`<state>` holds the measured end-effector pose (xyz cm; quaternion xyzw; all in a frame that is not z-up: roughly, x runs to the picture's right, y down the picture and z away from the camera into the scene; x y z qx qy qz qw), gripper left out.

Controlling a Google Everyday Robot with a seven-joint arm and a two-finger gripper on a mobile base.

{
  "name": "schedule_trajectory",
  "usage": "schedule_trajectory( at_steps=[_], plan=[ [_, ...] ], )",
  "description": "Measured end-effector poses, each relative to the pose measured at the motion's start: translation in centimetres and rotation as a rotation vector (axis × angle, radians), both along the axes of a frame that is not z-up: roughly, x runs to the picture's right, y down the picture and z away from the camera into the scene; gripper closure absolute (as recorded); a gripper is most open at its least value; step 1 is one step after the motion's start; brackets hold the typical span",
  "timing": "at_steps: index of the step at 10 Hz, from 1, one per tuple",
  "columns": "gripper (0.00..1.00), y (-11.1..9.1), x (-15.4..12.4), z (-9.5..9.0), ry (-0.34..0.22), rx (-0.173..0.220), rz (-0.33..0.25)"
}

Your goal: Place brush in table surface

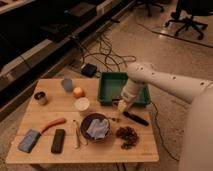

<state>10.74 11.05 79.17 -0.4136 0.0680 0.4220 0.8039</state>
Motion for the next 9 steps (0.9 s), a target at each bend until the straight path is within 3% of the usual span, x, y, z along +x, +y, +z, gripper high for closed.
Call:
schedule_trajectory(
  at_steps=[5,9],
  plan=[
    [1.00,2.3,1.5,-0.1,0.020,-0.058,0.016],
    [1.00,6.0,4.7,2.9,0.061,-0.106,0.054]
  ],
)
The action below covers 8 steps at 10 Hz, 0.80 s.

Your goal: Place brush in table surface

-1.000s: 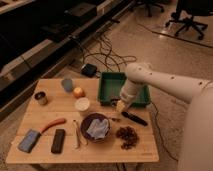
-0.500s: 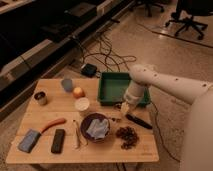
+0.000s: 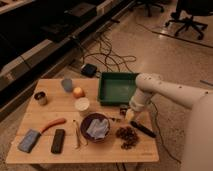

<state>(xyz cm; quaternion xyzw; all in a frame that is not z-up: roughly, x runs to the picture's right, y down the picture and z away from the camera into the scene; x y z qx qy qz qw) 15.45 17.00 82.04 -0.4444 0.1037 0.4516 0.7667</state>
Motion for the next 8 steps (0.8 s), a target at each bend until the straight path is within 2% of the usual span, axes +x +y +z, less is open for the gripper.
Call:
schedule_trajectory(
  at_steps=[2,5,7,8],
  plan=[
    [0.94,0.2,0.4,1.2,0.033,-0.021,-0.001],
    [0.65,0.4,1.0,2.2,0.071,-0.042,0.009],
    [0.40,0.6,1.3,2.2,0.087,-0.039,0.007],
    [0.35,0.5,1.4,2.2,0.092,-0.032,0.001]
  ],
)
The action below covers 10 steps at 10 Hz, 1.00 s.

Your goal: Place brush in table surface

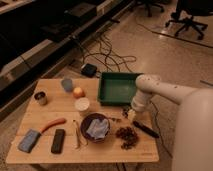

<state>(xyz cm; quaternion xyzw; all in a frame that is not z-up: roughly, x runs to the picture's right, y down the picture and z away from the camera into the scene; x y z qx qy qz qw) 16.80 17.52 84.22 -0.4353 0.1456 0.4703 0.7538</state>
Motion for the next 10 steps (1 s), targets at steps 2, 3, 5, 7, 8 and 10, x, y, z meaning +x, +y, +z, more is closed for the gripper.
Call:
schedule_trajectory(
  at_steps=[2,3,5,7,8,10],
  plan=[
    [0.20,0.1,-0.1,-0.4,0.002,0.020,-0.021],
    [0.20,0.2,0.0,-0.8,0.002,0.029,-0.016],
    [0.20,0.0,0.1,-1.4,0.010,0.051,0.000],
    [0.20,-0.2,0.3,-1.9,0.043,0.096,-0.003],
    [0.20,-1.0,-0.3,-2.0,0.089,0.168,-0.003],
    [0.20,-2.2,-0.4,-2.7,0.137,0.263,0.043]
  ],
)
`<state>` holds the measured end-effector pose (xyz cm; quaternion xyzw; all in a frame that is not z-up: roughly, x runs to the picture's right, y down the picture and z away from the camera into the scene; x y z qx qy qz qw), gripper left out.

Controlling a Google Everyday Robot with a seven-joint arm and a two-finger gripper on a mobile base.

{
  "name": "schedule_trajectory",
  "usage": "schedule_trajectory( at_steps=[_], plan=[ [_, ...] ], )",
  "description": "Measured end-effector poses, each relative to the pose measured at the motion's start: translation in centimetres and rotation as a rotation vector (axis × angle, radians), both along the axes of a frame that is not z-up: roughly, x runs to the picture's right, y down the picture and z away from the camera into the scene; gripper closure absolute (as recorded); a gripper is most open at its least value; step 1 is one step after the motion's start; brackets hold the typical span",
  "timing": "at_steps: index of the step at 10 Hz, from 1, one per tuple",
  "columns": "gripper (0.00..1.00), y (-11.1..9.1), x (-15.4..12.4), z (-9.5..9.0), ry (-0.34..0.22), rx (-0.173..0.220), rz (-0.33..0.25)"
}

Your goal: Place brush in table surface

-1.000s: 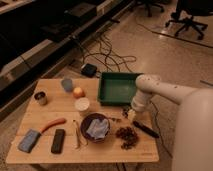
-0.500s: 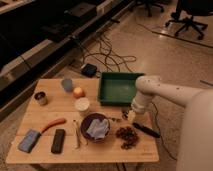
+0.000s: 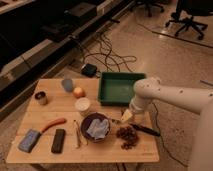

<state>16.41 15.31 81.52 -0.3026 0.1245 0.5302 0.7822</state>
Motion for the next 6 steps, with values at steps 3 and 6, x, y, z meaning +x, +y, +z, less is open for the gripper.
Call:
schedule_trajectory(
  at_steps=[3,6],
  plan=[
    [0.20,-1.5,0.4,-1.2,0.077,0.136,0.064],
    [0.20,-1.6,0.8,-1.3,0.087,0.151,0.066]
  ],
)
